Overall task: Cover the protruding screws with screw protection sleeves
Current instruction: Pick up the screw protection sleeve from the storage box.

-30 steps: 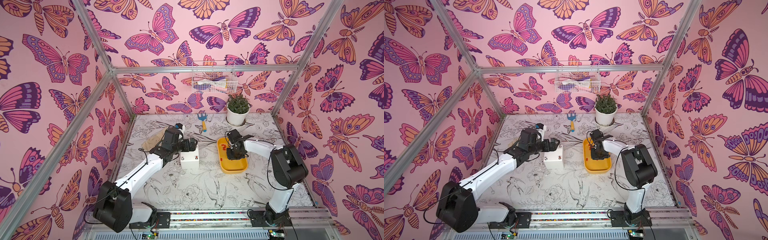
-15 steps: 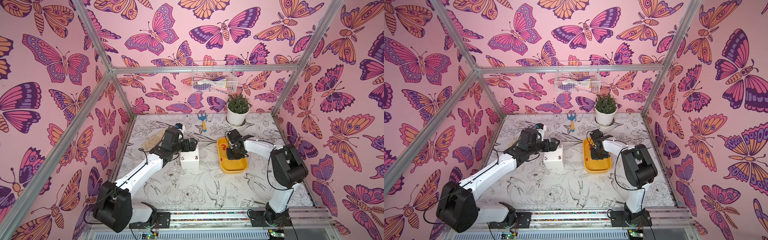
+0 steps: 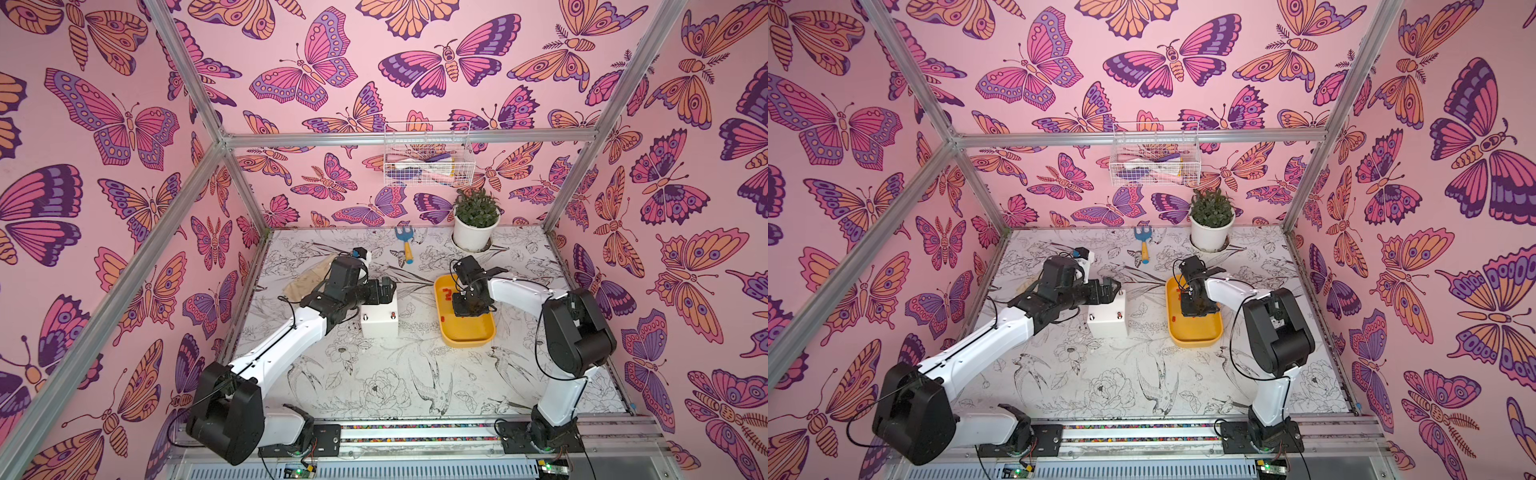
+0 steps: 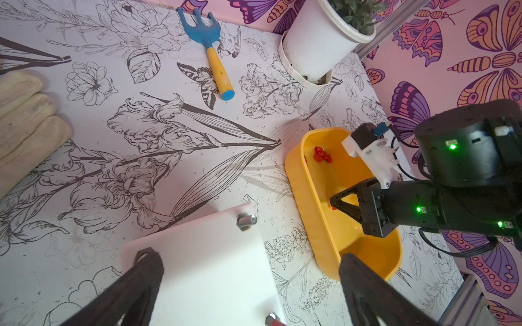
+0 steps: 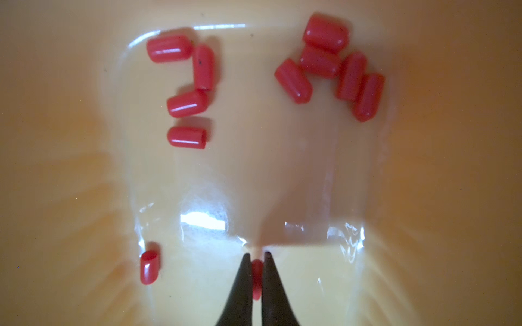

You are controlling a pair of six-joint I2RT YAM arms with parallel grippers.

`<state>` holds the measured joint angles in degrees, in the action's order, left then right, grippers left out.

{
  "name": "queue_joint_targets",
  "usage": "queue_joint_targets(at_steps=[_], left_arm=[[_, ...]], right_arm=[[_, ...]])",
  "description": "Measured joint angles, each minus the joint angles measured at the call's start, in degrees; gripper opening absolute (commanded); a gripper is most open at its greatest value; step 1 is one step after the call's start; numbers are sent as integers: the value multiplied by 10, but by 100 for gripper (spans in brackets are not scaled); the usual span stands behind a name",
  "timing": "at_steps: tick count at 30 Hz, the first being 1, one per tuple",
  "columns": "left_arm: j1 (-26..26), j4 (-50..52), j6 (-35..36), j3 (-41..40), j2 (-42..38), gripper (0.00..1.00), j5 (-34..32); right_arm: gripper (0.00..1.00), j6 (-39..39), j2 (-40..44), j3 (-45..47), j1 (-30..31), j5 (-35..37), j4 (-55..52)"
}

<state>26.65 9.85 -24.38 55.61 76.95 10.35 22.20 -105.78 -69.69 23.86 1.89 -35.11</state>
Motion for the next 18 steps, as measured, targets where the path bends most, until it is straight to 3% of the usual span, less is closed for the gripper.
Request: queue_joint_targets(at_steps=[18], left_arm=[[122,26,14,87,54,100,-23]], right_arm=[[10,-13,61,-21,-7,-3,-20]])
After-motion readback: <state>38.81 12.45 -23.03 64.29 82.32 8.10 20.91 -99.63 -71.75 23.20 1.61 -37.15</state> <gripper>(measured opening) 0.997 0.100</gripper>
